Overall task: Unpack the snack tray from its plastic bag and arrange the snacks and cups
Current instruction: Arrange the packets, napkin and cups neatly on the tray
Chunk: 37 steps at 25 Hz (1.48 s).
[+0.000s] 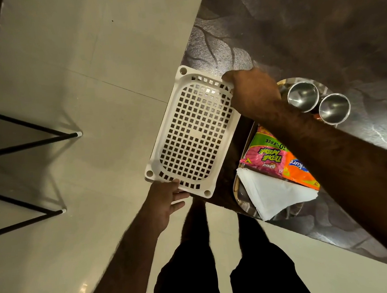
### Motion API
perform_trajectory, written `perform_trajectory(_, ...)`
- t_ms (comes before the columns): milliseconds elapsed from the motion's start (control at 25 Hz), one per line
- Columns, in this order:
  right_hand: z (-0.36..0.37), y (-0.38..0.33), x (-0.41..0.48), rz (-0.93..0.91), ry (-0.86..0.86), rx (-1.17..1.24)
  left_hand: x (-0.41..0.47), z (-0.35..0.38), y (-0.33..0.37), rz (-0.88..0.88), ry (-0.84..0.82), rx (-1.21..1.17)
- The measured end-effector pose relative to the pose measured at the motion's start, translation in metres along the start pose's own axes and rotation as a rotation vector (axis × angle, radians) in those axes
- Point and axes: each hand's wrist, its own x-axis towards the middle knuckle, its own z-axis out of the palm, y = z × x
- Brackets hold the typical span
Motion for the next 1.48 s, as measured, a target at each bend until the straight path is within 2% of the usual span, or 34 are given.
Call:
perform_trajectory(160,-0.007,-0.001,-0.006,-0.042,-0.019,-0.02,-0.001,-0.002,-0.005,-0.006,0.012,-0.014)
perform_trajectory(280,-0.027,0.007,-0.019,-0.071,0.085,-0.017,-0.014,-0.002,-0.019,-0.034,0.088,0.017)
perform_trajectory(440,-0.07,0.069,-0.032,0.032,0.154,0.157,-0.046,0.026,-0.057,-0.104,0.0,-0.009)
perform_trajectory(600,-0.083,0.153,-0.022,0.175,-0.025,0.254,-0.056,0.085,-0.092,-0.175,-0.063,-0.018)
perform_trajectory(760,-0.052,0.206,-0.012,0.241,-0.185,0.549,-0.056,0.142,-0.112,-0.164,-0.04,-0.05)
perform_trajectory(880,-0.034,0.213,-0.013,0.202,-0.184,0.676,-0.05,0.17,-0.122,-0.126,-0.034,-0.133)
perform_trajectory(1040,-0.027,0.216,-0.01,0.103,-0.216,0.746,-0.036,0.194,-0.131,-0.083,0.106,-0.3)
perform_trajectory(1200,-0.021,0.21,-0.012,0.02,-0.245,0.82,-0.038,0.204,-0.136,-0.007,0.148,-0.395)
perform_trajectory(1480,-0.022,0.212,-0.032,0.066,-0.172,0.877,-0.046,0.187,-0.133,0.054,0.1,-0.353)
